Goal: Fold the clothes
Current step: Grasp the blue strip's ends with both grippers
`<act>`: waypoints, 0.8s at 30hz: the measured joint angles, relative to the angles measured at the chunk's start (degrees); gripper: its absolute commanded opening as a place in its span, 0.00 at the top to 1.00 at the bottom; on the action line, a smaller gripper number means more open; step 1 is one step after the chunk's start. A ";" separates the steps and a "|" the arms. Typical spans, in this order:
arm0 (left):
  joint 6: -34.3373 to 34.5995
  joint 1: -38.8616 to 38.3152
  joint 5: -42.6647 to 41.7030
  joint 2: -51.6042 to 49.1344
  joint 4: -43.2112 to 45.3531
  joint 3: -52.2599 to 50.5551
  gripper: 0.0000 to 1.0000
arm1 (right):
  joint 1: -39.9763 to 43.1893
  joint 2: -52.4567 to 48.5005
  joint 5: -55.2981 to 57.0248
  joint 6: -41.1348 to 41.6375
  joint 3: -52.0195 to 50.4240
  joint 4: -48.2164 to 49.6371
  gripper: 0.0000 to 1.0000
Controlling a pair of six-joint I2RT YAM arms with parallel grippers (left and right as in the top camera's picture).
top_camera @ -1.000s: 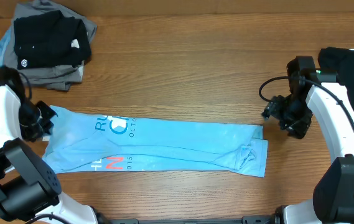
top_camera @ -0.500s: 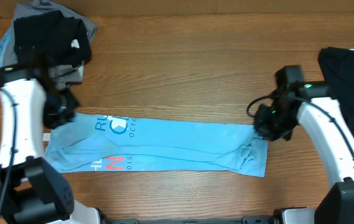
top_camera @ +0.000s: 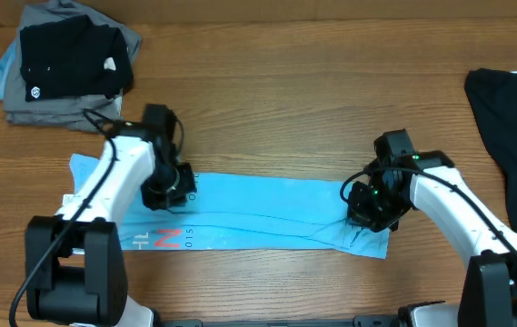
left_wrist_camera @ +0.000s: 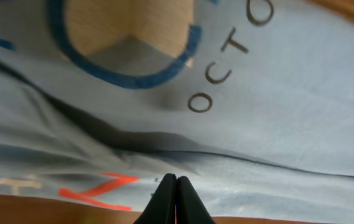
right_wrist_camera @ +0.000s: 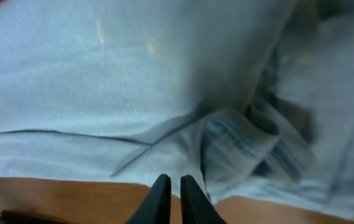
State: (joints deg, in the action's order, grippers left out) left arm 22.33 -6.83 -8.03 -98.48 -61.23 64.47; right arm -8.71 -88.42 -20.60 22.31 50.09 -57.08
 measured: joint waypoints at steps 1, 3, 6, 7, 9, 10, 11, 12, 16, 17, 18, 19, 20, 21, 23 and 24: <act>0.02 -0.35 -0.20 0.00 0.57 -0.68 0.95 | -0.02 0.00 -0.46 0.02 -1.14 1.51 0.90; 0.02 -0.44 -0.44 0.00 1.38 -1.75 0.95 | -0.02 -0.02 -1.73 0.13 -3.82 5.05 0.90; 0.00 -0.42 -0.59 0.00 2.97 -2.86 0.95 | -0.02 -0.11 -3.04 0.42 -7.17 8.26 0.91; 0.00 -0.42 -0.59 0.00 3.45 -3.13 0.95 | -0.02 -0.15 -2.99 0.72 -7.87 8.48 0.92; 0.02 -0.42 -0.55 0.00 3.87 -3.61 0.94 | -0.02 -0.20 -2.60 2.05 -8.92 8.17 0.96; 0.00 -0.42 -0.55 0.00 4.07 -3.89 0.93 | -0.02 -0.22 -1.77 3.28 -9.14 7.54 0.96; 0.02 -0.42 -0.55 0.00 4.26 -4.20 0.92 | -0.02 -0.22 -0.92 4.39 -9.18 6.97 0.96; 0.02 -0.42 -0.52 0.00 4.55 -4.59 0.92 | 0.00 -0.22 0.42 5.84 -9.18 6.08 0.96; 0.00 -0.42 0.37 0.00 6.80 -6.51 0.87 | 0.13 -0.22 3.48 10.78 -9.16 3.43 0.96; 0.04 -0.42 0.79 0.00 7.67 -7.13 0.86 | 0.22 -0.22 3.76 11.54 -9.16 3.10 0.96; 0.07 -0.42 1.25 0.00 8.48 -7.72 0.86 | 0.37 -0.22 4.04 12.31 -9.09 2.84 0.96; 0.07 -0.42 1.75 0.00 9.31 -8.44 0.85 | 0.52 -0.22 4.55 12.96 -8.90 2.21 0.96; 0.07 -0.31 2.14 0.00 9.68 -8.94 0.83 | 0.76 -0.22 5.11 13.42 -8.70 1.46 0.96; 0.09 -0.20 2.56 0.00 9.90 -9.42 0.79 | 1.01 -0.24 5.99 13.81 -8.37 0.37 0.96; 0.04 0.15 3.21 0.00 10.10 -9.86 0.74 | 1.60 -0.24 7.72 14.40 -7.21 -2.23 0.96; 0.28 0.37 3.63 0.00 10.29 -9.90 0.74 | 1.81 -0.24 8.52 14.56 -6.45 -3.54 0.96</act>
State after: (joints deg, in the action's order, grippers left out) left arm 22.61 -6.46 -4.40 -98.48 -50.94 54.57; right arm -6.90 -88.66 -12.08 36.86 43.64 -60.62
